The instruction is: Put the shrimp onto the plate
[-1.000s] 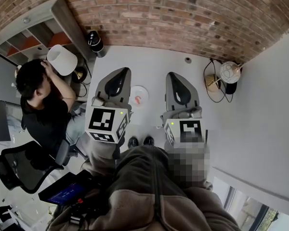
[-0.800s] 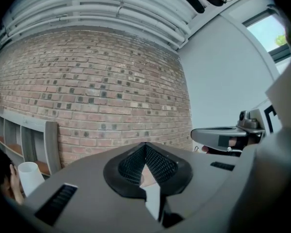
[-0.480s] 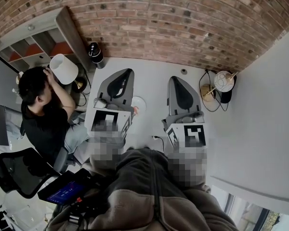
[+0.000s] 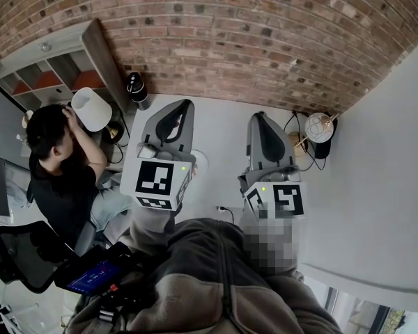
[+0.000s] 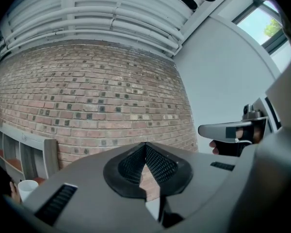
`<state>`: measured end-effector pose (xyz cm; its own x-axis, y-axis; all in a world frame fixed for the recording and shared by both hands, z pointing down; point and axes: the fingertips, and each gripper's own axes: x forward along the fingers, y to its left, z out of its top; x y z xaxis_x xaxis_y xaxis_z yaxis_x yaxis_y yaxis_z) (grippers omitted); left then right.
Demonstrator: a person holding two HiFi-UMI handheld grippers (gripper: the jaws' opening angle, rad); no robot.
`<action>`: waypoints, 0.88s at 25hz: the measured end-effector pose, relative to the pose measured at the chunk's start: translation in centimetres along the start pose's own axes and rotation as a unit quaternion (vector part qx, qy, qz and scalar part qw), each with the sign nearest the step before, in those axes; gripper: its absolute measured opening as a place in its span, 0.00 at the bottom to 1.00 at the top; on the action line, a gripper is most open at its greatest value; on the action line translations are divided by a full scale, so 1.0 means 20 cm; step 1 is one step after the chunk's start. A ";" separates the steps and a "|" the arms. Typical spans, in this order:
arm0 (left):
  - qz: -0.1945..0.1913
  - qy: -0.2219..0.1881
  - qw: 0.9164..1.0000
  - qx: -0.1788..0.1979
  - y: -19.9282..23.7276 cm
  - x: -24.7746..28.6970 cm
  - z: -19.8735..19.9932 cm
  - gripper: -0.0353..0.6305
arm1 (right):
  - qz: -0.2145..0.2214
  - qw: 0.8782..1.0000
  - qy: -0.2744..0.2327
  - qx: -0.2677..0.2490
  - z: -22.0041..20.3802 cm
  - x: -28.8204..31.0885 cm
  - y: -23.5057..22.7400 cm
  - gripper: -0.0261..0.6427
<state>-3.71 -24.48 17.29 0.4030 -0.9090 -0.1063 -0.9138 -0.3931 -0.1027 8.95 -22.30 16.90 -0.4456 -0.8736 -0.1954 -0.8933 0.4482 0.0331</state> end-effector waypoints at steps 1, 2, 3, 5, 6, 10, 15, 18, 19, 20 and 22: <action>0.000 -0.001 1.000 0.002 0.00 0.01 0.00 0.06 | -0.001 1.000 0.000 -0.001 0.00 0.01 0.00 0.04; 0.000 -0.002 1.000 0.004 0.00 0.01 0.01 0.06 | -0.003 1.000 -0.001 -0.002 0.00 0.01 -0.01 0.04; 0.000 -0.002 1.000 0.005 0.00 0.02 0.00 0.06 | -0.004 1.000 -0.001 -0.002 0.00 0.01 -0.01 0.04; 0.002 -0.003 1.000 0.007 0.00 0.02 0.00 0.06 | -0.005 1.000 -0.003 -0.004 0.00 0.02 -0.02 0.04; 0.003 -0.004 1.000 0.008 0.01 0.03 0.00 0.06 | -0.005 1.000 -0.004 -0.004 0.00 0.02 -0.02 0.04; 0.008 -0.005 1.000 0.009 0.04 0.03 0.02 0.06 | -0.001 1.000 -0.009 -0.003 0.02 0.05 -0.01 0.04; 0.009 -0.004 1.000 0.012 0.05 0.03 0.03 0.06 | 0.002 1.000 -0.013 -0.005 0.05 0.06 0.00 0.04; 0.015 -0.006 1.000 0.012 0.05 0.02 0.04 0.06 | 0.002 1.000 -0.010 -0.005 0.04 0.06 0.01 0.04; 0.016 -0.006 1.000 0.012 0.05 0.01 0.04 0.06 | 0.003 1.000 -0.009 -0.005 0.04 0.05 0.01 0.04; 0.018 -0.005 1.000 0.013 0.05 0.01 0.04 0.06 | 0.004 1.000 -0.008 -0.005 0.04 0.05 0.01 0.04; 0.021 -0.002 1.000 0.013 0.06 0.01 0.04 0.06 | 0.006 1.000 -0.008 -0.004 0.03 0.04 0.00 0.04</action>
<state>-4.60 -24.98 16.42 0.3653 -0.9237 -0.1155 -0.9279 -0.3515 -0.1242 8.51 -22.88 16.06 -0.4549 -0.8654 -0.2102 -0.8887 0.4564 0.0441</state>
